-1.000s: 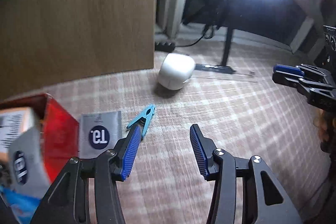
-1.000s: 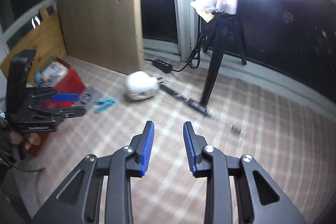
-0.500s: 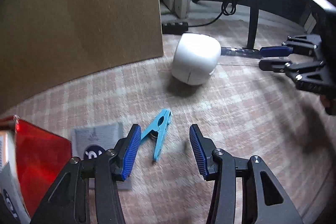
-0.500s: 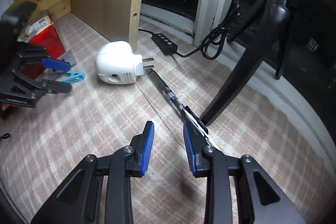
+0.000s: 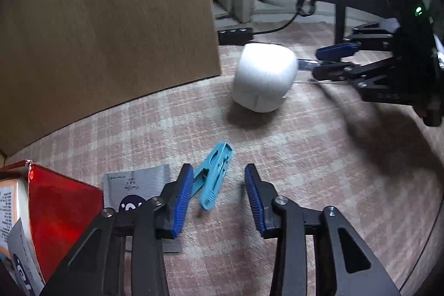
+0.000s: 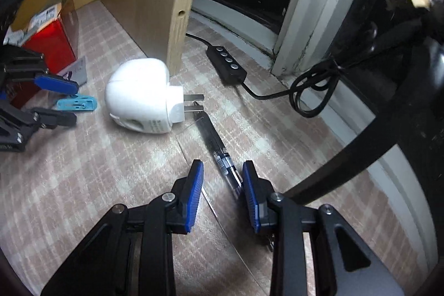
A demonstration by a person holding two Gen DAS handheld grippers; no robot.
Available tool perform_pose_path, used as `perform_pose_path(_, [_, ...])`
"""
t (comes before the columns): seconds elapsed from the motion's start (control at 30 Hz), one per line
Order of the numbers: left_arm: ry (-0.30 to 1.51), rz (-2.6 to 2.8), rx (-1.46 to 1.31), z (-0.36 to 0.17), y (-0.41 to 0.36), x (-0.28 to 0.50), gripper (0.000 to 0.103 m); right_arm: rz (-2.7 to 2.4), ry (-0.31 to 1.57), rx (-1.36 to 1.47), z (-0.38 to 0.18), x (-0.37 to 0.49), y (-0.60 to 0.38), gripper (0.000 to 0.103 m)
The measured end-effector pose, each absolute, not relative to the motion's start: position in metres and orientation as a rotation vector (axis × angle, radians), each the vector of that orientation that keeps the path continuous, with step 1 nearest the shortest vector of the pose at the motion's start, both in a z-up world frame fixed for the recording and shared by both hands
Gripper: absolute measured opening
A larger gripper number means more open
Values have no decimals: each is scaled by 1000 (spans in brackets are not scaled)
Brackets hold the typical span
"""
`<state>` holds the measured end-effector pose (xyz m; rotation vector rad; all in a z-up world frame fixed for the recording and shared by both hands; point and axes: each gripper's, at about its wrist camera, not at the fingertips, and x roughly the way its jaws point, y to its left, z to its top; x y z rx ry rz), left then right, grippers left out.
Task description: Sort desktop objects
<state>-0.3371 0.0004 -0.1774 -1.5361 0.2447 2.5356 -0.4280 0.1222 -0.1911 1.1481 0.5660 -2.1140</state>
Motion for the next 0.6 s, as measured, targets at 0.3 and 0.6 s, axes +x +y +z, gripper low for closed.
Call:
perform_pose_path(0.3, [161, 2466, -1538, -170, 5, -322, 4, -2087, 500, 1166, -169, -412, 133, 5])
perform_pose_path(0.6, [246, 2558, -1474, -148, 2, -328, 55, -2056, 492, 1254, -182, -409, 143, 23])
